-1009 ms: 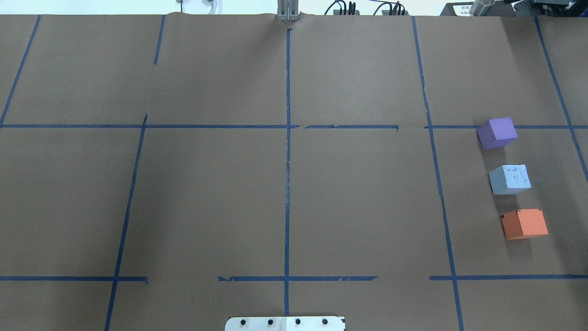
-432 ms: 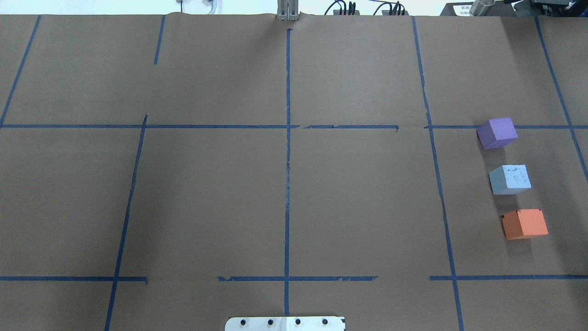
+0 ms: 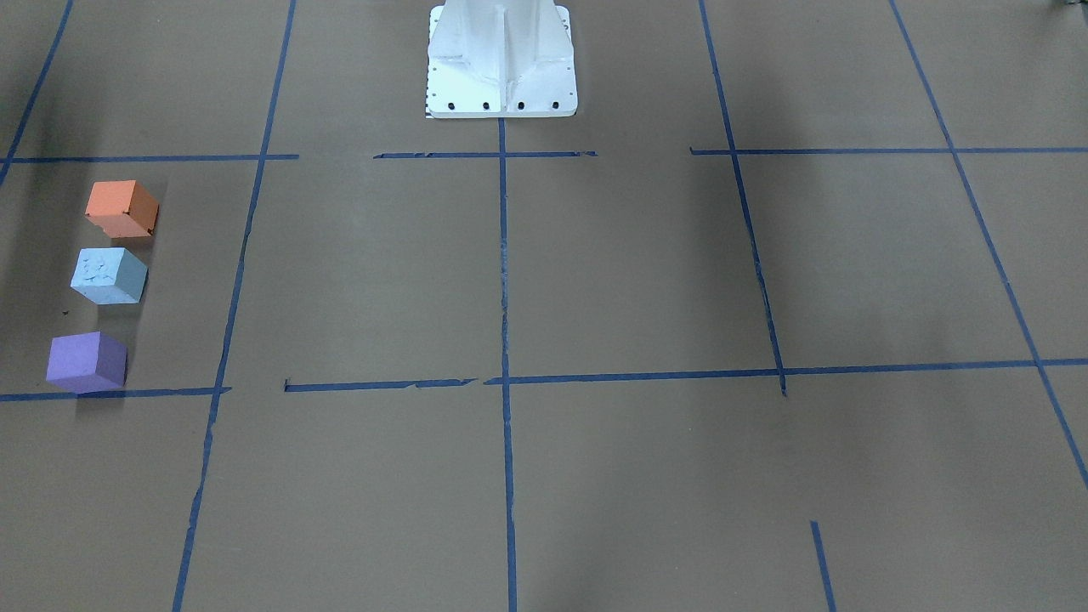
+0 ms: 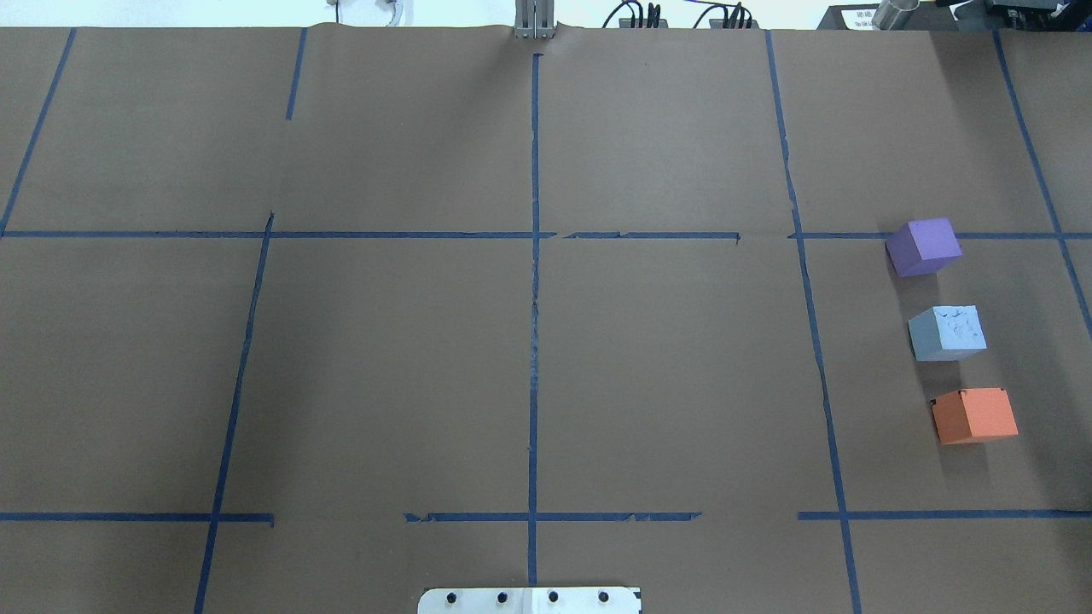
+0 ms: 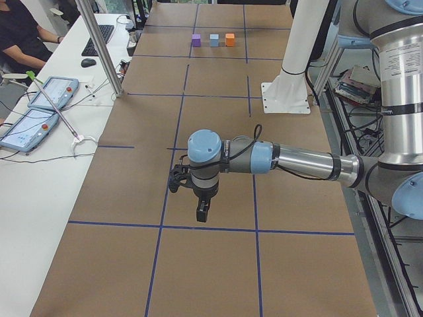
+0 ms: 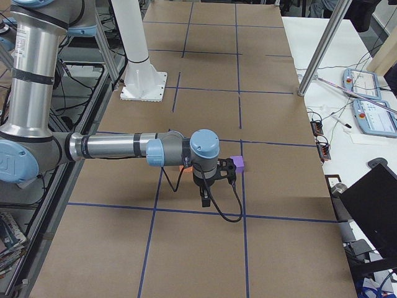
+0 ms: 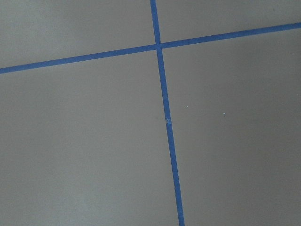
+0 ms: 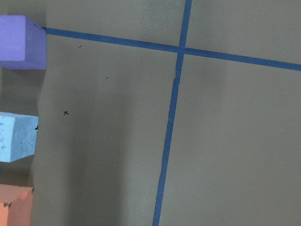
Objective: Place blue block between orange and purple blocks
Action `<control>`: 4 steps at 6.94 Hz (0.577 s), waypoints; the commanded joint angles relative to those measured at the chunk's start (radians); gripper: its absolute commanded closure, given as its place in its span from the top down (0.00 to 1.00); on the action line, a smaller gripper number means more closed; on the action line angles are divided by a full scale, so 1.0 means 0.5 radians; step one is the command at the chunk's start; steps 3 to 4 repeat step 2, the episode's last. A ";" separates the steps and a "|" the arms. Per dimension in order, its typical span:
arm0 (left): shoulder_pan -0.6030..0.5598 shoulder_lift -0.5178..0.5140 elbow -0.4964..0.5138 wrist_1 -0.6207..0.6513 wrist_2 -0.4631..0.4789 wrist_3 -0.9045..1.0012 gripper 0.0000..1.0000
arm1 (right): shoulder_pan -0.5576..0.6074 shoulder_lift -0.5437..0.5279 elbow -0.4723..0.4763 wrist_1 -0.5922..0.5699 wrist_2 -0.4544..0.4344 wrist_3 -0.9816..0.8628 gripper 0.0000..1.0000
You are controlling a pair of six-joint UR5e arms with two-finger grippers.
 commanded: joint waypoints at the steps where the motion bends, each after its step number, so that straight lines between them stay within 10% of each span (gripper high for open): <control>1: 0.000 -0.052 -0.018 0.014 -0.003 0.002 1.00 | -0.003 0.000 0.000 0.001 0.001 -0.001 1.00; 4: 0.000 -0.058 -0.015 0.017 0.006 -0.001 1.00 | -0.003 0.000 0.000 0.001 0.001 -0.004 1.00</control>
